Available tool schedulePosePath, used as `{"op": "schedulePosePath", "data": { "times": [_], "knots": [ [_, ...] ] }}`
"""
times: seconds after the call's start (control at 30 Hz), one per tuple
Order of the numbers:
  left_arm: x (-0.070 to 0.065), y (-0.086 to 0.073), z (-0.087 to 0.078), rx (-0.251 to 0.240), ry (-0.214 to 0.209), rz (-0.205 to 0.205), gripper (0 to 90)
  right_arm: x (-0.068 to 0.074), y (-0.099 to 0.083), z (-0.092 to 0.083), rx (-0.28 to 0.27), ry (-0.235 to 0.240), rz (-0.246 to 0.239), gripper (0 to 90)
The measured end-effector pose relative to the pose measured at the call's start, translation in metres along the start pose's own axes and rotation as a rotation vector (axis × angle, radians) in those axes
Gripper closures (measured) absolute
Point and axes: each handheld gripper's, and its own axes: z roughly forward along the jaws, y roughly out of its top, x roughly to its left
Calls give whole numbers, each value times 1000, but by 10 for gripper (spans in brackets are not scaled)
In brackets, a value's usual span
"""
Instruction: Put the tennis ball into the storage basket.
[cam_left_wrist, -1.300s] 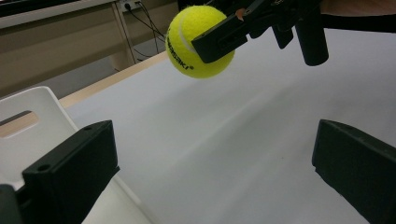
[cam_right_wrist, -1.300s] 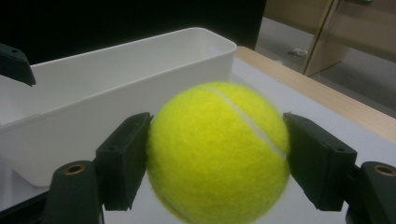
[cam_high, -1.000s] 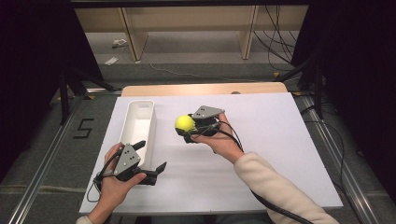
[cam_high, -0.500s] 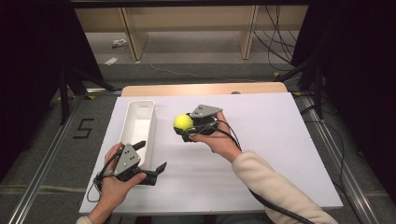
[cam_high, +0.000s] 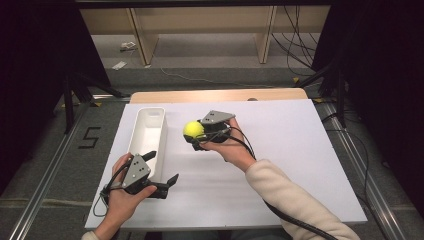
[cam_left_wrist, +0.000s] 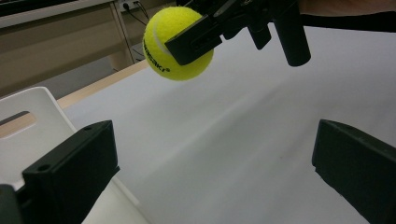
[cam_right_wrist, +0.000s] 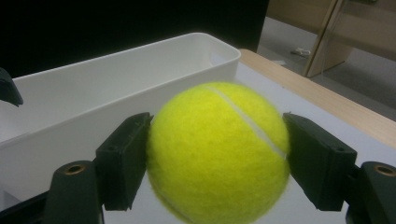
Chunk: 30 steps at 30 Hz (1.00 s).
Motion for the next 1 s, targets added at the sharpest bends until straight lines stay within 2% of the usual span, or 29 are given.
{"op": "schedulePosePath", "data": {
  "times": [1.0],
  "knots": [
    [-1,0,0,3,-3,7,0,2,10,11,5,11,-2,273]
  ]
}}
